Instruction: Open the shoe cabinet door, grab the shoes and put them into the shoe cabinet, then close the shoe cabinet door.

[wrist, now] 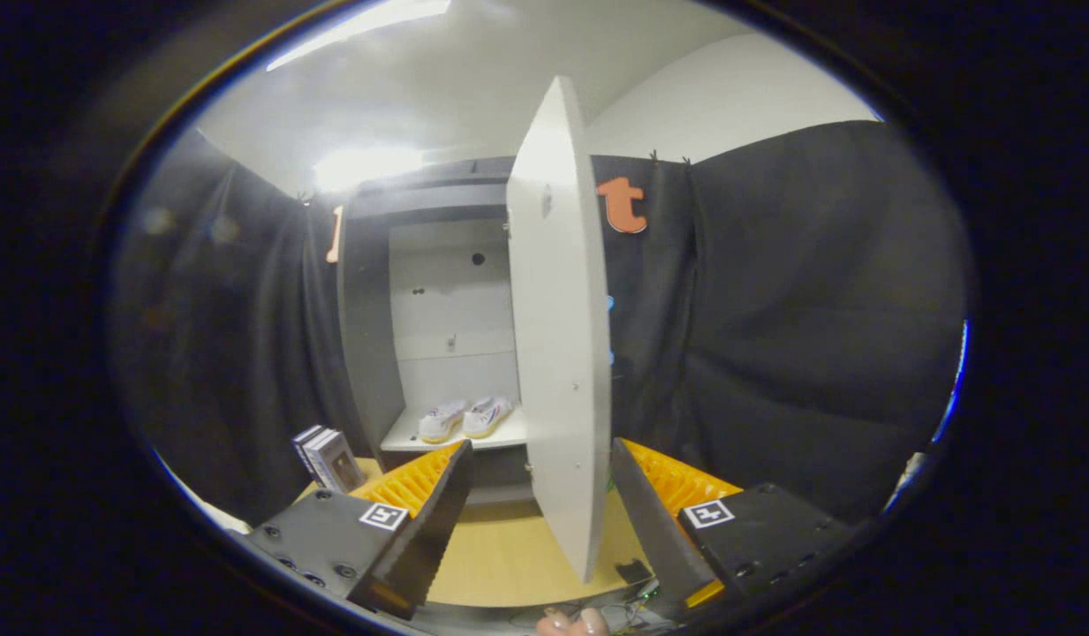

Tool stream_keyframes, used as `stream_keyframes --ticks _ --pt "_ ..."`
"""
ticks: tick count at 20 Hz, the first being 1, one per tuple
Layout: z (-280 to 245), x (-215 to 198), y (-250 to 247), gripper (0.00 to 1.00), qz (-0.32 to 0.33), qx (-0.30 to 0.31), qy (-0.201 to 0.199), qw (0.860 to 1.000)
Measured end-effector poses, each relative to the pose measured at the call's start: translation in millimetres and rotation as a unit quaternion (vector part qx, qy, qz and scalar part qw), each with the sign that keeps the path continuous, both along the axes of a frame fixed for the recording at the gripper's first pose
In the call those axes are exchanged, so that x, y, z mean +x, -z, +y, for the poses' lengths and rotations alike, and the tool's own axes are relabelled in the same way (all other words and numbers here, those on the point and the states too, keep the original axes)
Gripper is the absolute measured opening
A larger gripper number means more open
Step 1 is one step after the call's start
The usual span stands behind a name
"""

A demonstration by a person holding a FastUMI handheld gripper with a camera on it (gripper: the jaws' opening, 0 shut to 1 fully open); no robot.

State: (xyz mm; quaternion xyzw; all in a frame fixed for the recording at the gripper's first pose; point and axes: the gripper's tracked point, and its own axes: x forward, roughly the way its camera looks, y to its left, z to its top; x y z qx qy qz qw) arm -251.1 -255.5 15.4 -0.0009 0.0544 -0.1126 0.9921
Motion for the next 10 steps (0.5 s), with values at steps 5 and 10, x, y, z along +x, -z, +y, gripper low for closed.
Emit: stream_keyframes --ticks 5,10 --pt "-93 18 -16 0.97 -0.001 -0.019 0.0 1.0" --pt "-157 74 -20 0.97 -0.014 -0.021 -0.009 1.0"
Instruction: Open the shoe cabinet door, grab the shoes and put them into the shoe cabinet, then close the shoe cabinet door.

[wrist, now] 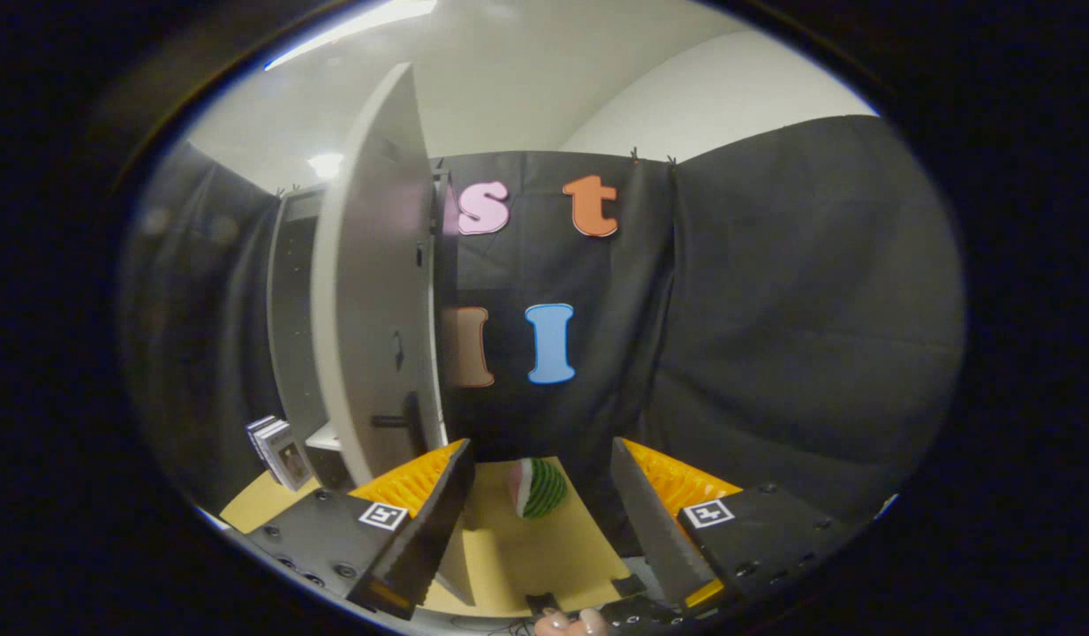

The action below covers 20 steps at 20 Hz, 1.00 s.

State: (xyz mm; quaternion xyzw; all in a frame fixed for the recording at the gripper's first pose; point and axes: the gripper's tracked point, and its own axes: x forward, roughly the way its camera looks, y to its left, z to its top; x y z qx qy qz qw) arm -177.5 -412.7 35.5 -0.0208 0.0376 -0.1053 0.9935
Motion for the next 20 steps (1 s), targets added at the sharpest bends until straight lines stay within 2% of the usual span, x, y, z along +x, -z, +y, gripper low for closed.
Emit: stream_keyframes --ticks 3,8,11,17,20 --pt "-12 50 12 0.97 0.006 -0.008 -0.019 1.0" --pt "9 115 33 0.97 0.023 0.008 -0.073 0.997" --pt "28 127 35 0.96 0.024 0.006 -0.1 0.995" --pt "50 131 36 0.93 0.015 0.013 -0.106 0.994" --pt "88 134 38 0.93 0.014 0.011 -0.127 0.992"
